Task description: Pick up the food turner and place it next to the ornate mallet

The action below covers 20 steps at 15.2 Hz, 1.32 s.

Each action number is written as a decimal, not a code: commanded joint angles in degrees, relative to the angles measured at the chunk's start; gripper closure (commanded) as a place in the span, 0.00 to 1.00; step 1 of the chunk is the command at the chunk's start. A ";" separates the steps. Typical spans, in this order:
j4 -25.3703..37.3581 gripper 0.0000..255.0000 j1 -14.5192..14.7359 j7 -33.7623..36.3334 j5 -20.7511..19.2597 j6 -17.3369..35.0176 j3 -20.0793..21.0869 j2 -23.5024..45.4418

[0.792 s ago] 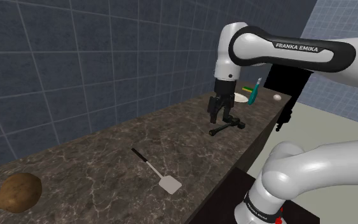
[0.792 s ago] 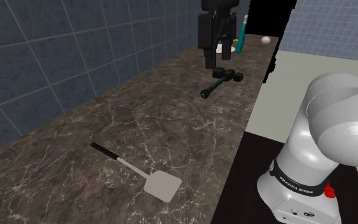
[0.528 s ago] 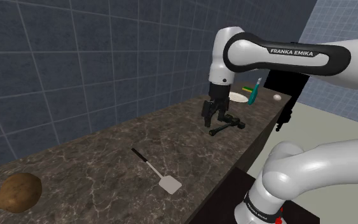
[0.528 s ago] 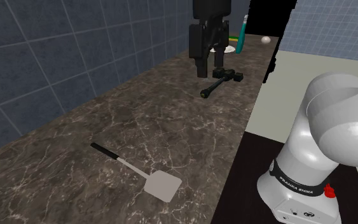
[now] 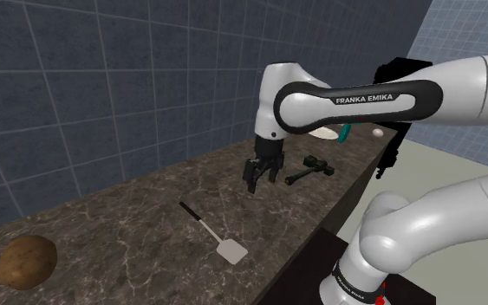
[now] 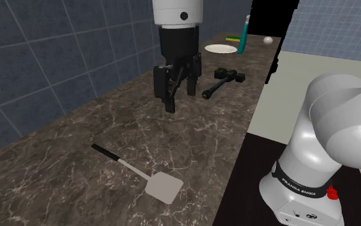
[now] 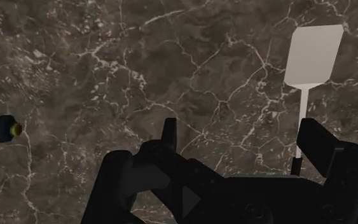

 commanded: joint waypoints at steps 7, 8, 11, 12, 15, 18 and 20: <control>1.12 0.00 1.50 8.11 0.69 16.91 9.73 12.97; 1.65 0.00 1.42 9.31 0.19 18.89 10.92 14.94; 3.75 0.00 0.84 13.49 -2.41 24.53 14.48 21.24; 4.62 0.00 0.55 15.12 -3.71 26.26 15.65 23.45; 4.48 0.00 0.26 16.49 -5.03 28.91 16.48 25.85; 3.62 0.00 -0.04 17.18 -5.93 31.50 16.87 27.71; 3.11 0.00 -0.26 17.72 -6.65 33.24 17.13 29.04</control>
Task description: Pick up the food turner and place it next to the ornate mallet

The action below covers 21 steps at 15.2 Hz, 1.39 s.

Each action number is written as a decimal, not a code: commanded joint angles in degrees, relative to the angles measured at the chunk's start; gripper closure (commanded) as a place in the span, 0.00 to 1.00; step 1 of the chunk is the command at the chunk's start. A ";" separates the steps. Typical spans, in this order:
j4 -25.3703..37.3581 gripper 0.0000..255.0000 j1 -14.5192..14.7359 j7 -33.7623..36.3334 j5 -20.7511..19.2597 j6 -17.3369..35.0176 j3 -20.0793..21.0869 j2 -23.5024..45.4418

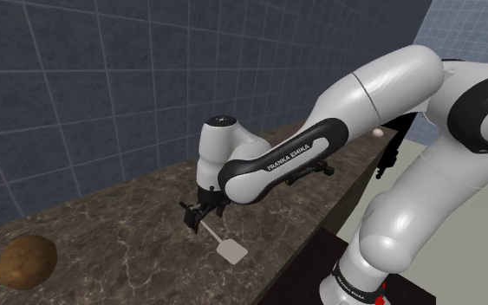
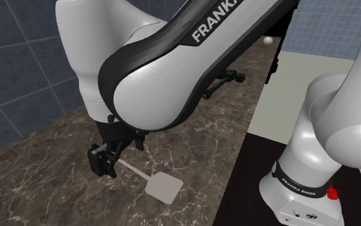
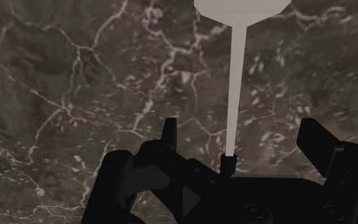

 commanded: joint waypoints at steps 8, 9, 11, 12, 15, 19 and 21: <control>-0.39 0.00 -0.19 0.41 -0.60 1.43 0.17 1.08; -0.40 1.00 -0.19 0.41 -0.60 1.44 0.17 1.08; -0.40 1.00 -0.19 0.41 -0.60 1.44 0.17 1.08; -0.40 1.00 -0.19 0.41 -0.60 1.44 0.17 1.08; -0.40 1.00 -0.19 0.41 -0.60 1.44 0.17 1.08; -0.10 1.00 -0.10 0.12 -0.24 0.56 0.05 0.45; 0.53 1.00 0.06 -0.41 0.39 -1.17 -0.20 -0.75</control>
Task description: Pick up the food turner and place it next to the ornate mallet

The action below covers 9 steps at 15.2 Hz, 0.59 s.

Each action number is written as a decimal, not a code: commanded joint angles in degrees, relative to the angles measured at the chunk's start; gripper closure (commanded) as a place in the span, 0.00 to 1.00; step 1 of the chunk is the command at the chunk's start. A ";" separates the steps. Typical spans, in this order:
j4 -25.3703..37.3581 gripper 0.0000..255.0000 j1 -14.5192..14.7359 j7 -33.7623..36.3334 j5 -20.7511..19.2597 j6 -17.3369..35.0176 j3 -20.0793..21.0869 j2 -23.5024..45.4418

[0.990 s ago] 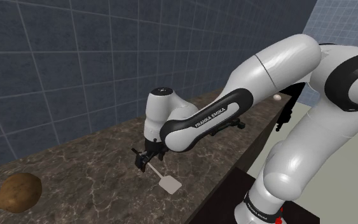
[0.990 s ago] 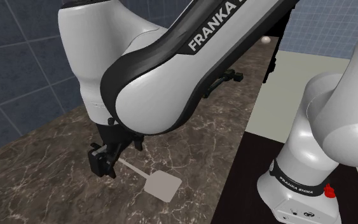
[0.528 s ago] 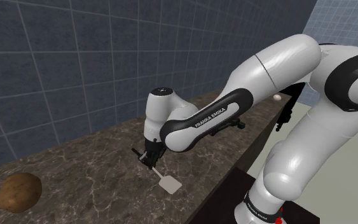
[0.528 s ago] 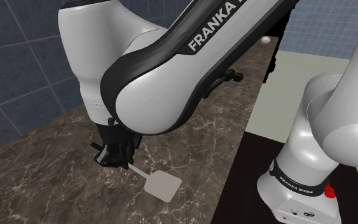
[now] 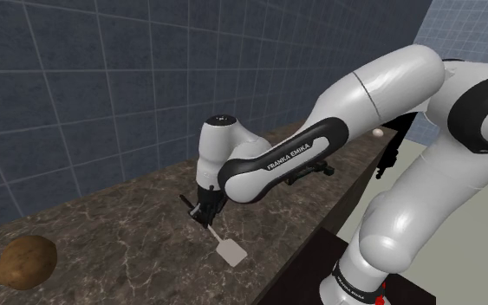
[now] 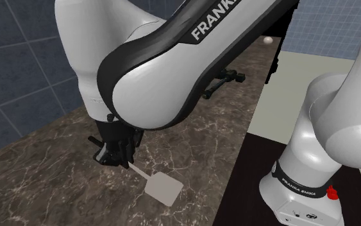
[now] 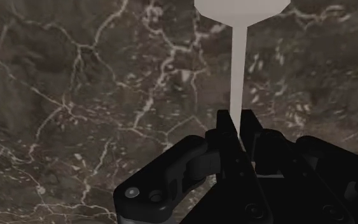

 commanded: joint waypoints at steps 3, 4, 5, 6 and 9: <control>1.38 1.00 0.29 -0.97 1.10 -3.51 -0.53 -2.29; 1.75 1.00 0.35 -1.17 1.32 -4.38 -0.67 -2.81; 2.14 1.00 0.41 -1.35 1.52 -5.23 -0.80 -3.32; 2.53 1.00 0.47 -1.53 1.70 -6.09 -0.94 -3.81; 3.80 1.00 0.60 -1.99 2.16 -8.64 -1.34 -5.18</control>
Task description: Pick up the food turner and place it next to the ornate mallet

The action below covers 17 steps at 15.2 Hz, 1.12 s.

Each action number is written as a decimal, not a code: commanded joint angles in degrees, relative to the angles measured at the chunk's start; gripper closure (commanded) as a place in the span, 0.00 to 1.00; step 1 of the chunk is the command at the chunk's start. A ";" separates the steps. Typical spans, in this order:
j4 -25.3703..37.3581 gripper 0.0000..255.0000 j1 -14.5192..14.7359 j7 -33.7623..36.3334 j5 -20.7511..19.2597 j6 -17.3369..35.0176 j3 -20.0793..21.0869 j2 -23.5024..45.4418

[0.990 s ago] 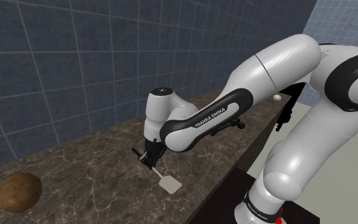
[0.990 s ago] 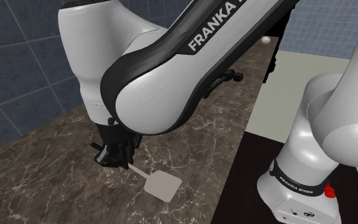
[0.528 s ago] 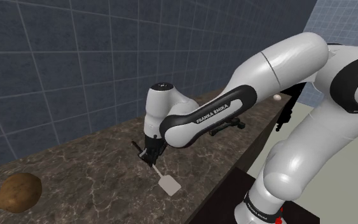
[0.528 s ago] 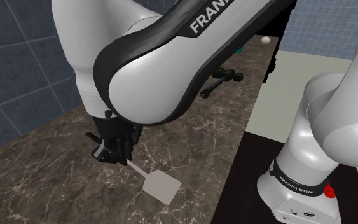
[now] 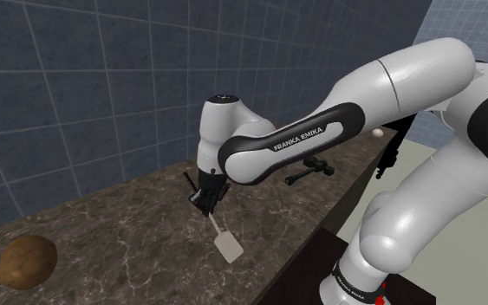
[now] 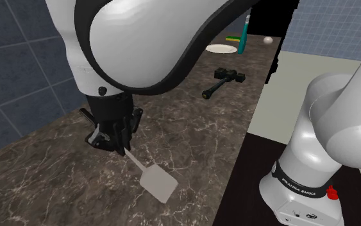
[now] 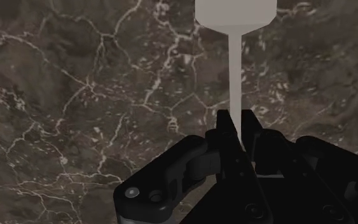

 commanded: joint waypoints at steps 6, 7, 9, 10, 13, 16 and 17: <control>3.32 1.00 0.25 -0.74 0.74 -5.91 -0.84 -2.69; 3.84 1.00 0.27 -0.84 0.80 -6.74 -0.96 -3.02; 4.90 1.00 0.29 -1.00 0.91 -8.38 -1.20 -3.62; 5.45 1.00 0.30 -1.08 0.95 -9.19 -1.32 -3.90; 4.76 1.00 -0.77 -4.08 0.64 -9.11 -3.42 -4.38; 4.18 1.00 -2.48 -8.45 -0.06 -8.90 -6.50 -4.56; 4.12 1.00 -3.06 -9.88 -0.34 -8.82 -7.52 -4.49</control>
